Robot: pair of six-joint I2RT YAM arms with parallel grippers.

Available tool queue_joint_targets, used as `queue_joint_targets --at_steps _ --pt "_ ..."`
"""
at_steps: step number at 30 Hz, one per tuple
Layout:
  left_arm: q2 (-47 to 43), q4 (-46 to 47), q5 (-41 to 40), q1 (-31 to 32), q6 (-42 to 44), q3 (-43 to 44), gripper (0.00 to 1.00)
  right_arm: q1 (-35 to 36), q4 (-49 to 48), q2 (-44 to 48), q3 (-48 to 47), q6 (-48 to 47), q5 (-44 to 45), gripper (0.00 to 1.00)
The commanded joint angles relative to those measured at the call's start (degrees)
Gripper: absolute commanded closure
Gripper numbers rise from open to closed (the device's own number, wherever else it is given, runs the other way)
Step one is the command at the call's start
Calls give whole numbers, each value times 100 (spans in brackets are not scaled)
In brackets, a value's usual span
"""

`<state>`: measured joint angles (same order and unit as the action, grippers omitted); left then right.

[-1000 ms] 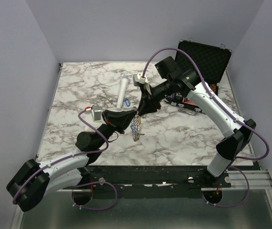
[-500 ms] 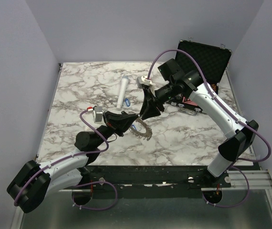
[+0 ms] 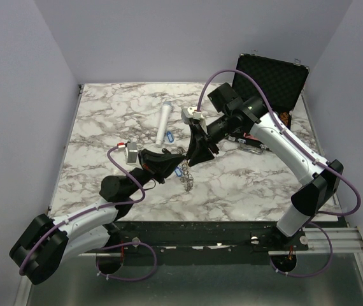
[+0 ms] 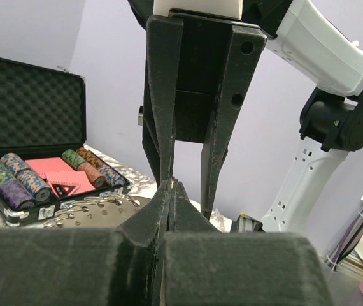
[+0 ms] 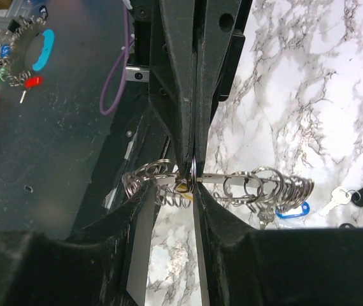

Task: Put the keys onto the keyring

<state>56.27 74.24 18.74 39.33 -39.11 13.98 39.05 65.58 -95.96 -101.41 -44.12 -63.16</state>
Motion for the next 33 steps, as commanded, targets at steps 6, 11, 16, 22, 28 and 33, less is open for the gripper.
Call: queue_joint_targets --at_steps 6,11,16,22,28,33 --pt "-20 1691 182 -101 -114 -44 100 33 306 166 -2 -185 -74 62" --pt "24 1691 253 -119 -184 -36 100 -20 86 87 -221 158 -144 62" --pt "68 1691 244 -110 -202 -27 100 -20 -107 7 -108 377 -215 73" --pt "130 1699 218 -119 -193 -27 100 -11 -309 16 -29 632 -171 77" --pt "156 1682 183 -110 -176 -44 100 -2 -537 -19 24 896 -109 87" --pt "139 1682 138 -119 -158 -88 100 -2 -582 7 121 940 -144 100"
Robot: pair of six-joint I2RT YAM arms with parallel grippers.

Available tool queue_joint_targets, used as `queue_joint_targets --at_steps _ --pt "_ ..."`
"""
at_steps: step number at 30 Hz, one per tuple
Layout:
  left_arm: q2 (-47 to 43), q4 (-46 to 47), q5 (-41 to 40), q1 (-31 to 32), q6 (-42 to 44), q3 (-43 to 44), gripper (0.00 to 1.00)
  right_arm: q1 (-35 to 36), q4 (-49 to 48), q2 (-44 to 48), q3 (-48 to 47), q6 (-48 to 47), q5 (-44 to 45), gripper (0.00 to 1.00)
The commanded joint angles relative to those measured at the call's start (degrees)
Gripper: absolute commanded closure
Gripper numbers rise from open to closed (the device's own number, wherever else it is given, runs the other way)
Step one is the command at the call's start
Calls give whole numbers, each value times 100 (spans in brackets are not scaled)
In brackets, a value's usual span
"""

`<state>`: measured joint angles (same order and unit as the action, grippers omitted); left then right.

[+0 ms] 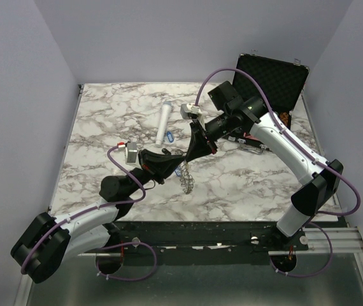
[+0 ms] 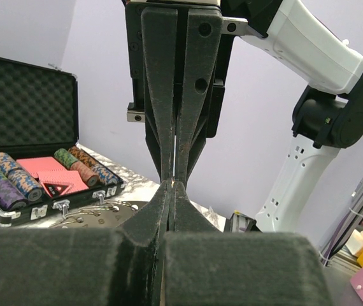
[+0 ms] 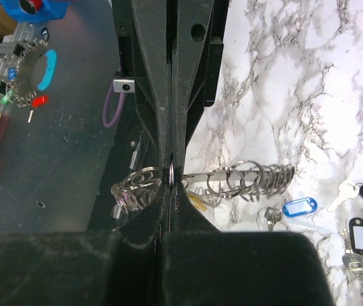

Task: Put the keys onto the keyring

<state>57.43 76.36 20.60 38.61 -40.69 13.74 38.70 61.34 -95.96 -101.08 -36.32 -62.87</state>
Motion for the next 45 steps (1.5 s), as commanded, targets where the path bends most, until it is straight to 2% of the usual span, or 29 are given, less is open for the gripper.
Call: queue_joint_targets --at_steps 1,4,9,10,14,16,18,20,24,28,30,34,39,45 --pt "31 1478 -47 -38 8 -73 100 33 -105 16 80 90 -208 100" --pt "40 1470 -126 -38 8 -117 100 32 79 16 44 -147 -234 100" --pt "-65 1233 -363 -55 -1 -249 99 24 -104 60 149 45 -68 100" --pt "-135 1093 -433 -55 -9 -275 93 24 -140 78 193 80 -24 100" --pt "-538 496 -627 -55 78 -301 58 -81 -377 165 421 318 73 100" --pt "-837 5 -767 -64 148 -301 43 -195 -465 227 562 414 108 100" --pt "-1258 -680 -908 -73 297 -266 34 -345 -561 323 720 450 135 100" --pt "-1785 -1803 -1040 -90 490 -126 28 -555 -623 446 914 476 187 100" --pt "-2648 -4676 -1417 -108 1315 549 16 -1082 -440 771 1177 161 407 100" --pt "-2878 -7173 -1883 -161 2379 1401 10 -1723 -211 1149 1397 -139 924 100" --pt "-2790 -8001 -2016 -187 2818 1824 6 -2022 -123 1342 1485 -200 1127 100" --pt "-2448 -9022 -2270 -205 3478 2352 3 -2620 -96 1720 1670 -201 1532 100" --pt "-2175 -9481 -2499 -222 3866 2573 2 -3060 36 1932 1723 -174 2296 100" --pt "-2315 -9297 -2605 -231 3937 2134 1 -3123 229 1766 1706 -148 2454 100"
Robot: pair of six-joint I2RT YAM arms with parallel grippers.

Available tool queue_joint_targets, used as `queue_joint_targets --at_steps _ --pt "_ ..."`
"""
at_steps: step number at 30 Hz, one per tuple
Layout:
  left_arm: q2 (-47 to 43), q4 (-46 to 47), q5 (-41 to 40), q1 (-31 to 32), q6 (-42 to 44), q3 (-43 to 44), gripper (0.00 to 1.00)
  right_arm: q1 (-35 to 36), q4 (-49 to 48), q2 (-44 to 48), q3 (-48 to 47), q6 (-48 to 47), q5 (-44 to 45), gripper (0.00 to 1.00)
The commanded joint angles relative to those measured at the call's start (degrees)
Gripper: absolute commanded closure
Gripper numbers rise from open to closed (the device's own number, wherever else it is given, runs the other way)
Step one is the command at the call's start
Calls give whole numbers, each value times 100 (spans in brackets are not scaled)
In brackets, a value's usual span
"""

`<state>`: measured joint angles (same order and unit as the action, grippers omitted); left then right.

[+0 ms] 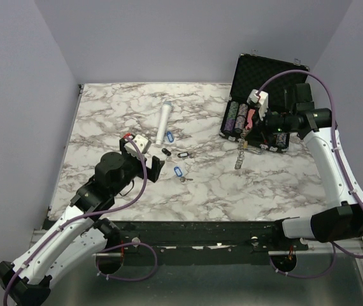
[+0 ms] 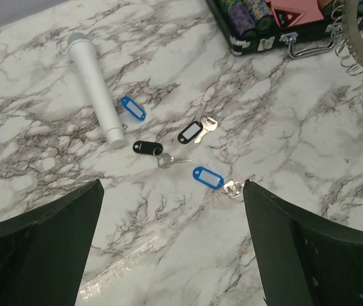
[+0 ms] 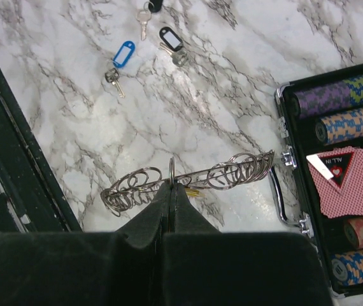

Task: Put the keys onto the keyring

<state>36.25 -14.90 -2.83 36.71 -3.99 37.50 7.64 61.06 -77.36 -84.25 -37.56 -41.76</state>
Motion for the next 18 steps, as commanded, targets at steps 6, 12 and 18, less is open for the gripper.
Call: queue_joint_targets --at_steps 6,12,18 --pt "-496 -110 -341 -41 355 -436 1 -61 495 -95 39 -32 1221 100" --pt "-601 -136 -280 -41 373 -427 1 -1059 1029 239 137 -462 1794 100" --pt "-663 -163 -51 -41 373 -392 1 -1975 1303 547 478 -971 2899 100"
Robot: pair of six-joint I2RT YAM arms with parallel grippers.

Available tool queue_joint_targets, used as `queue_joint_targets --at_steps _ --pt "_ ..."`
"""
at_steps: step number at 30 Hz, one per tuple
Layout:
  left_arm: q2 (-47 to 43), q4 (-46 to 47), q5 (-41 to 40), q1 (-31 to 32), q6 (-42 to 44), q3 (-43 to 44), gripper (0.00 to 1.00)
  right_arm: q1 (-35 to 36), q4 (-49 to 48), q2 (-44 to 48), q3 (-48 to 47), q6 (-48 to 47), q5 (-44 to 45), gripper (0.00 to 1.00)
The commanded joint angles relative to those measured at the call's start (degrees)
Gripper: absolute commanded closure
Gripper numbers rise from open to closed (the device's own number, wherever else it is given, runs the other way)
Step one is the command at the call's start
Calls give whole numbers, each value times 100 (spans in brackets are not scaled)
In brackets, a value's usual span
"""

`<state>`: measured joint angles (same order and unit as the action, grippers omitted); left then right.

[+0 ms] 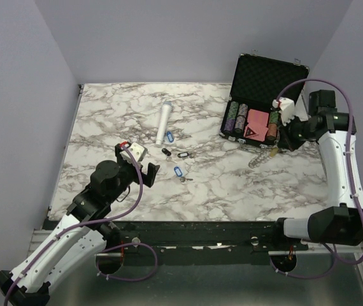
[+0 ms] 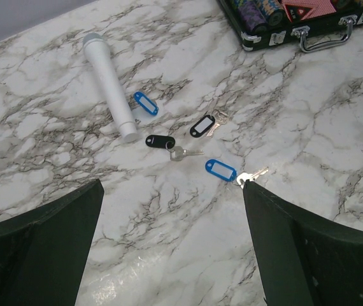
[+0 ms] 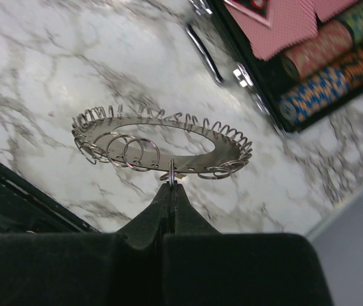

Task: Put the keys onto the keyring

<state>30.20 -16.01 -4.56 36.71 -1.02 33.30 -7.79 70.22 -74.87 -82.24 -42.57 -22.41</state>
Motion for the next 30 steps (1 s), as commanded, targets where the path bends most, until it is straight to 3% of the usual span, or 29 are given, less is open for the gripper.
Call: queue_joint_targets --at_steps 1,9,19,30 --pt "-66 -51 157 -32 214 36 1 -573 362 315 452 -550 1106 100" --pt "-189 -78 368 -41 233 54 1 -820 -236 -237 1254 -1130 2469 100" --pt "-374 -95 271 -41 277 -8 1 -689 -508 -1512 753 -1131 1680 100" --pt "-330 -69 218 -32 304 -52 1 295 -922 -1487 1745 -692 1161 99"
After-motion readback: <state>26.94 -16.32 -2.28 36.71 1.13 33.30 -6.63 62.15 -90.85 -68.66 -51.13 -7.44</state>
